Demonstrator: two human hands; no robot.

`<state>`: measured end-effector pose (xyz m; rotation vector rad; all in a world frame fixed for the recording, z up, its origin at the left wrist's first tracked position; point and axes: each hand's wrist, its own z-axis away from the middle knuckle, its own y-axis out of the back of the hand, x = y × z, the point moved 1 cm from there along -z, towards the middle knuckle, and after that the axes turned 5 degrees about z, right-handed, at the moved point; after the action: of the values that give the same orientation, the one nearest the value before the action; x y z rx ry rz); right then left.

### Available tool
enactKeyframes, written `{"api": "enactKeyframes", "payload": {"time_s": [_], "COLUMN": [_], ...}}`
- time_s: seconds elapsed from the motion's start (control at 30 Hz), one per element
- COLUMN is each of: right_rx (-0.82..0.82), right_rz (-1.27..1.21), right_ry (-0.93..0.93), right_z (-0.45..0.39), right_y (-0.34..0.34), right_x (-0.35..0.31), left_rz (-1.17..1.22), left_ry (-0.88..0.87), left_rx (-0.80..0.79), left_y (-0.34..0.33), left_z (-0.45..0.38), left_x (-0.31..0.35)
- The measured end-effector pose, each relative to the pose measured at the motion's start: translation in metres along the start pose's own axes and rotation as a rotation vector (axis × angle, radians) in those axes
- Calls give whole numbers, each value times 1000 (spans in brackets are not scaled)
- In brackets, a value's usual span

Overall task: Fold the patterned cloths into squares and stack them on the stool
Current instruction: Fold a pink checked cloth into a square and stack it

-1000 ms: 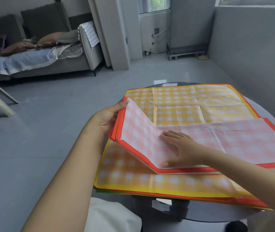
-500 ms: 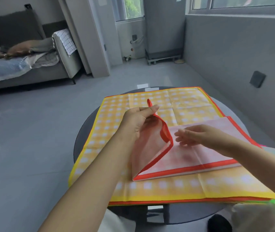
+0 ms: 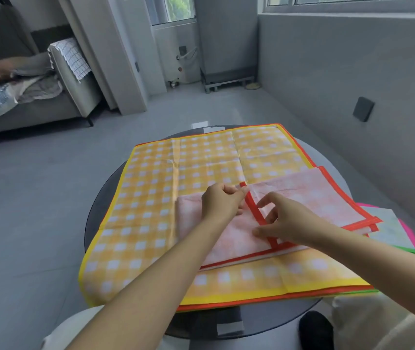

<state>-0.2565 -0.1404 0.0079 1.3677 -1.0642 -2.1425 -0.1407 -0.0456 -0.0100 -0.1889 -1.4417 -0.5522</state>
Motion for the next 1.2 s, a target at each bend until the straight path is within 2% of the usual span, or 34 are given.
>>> {"api": "enactKeyframes", "payload": {"time_s": [0.1,0.27,0.33,0.63,0.8,0.93,1.1,1.2], "right_rx": [25,43,44,26,81,150,168,204], "right_rz": [10,59,79,109,222,266,244,258], "right_ry": [28,65,72,67,101,101,157,149], "right_z": [2,8,9,11,-5,-29,-49,-50], "right_y": [-4,-10,-12,-17,0,23,34,32], "right_x": [-1,-4,-3,0,9,30,48,48], "left_rz": [-129,-595,-683,-781,-842,-815,-868,-827], "left_ry": [-86,-380,-403,-338,-282,-262,-304,-365], "left_rx": [-28,16,-16,-132,-27,-3,84,54], "left_y": [4,14,17,20,28,35,24,20], "left_z": [-1,-8,-11,-22,-19,-12,6,10], "left_x": [-2,-10,-13,-11,-11,-19,-28,-32]}}
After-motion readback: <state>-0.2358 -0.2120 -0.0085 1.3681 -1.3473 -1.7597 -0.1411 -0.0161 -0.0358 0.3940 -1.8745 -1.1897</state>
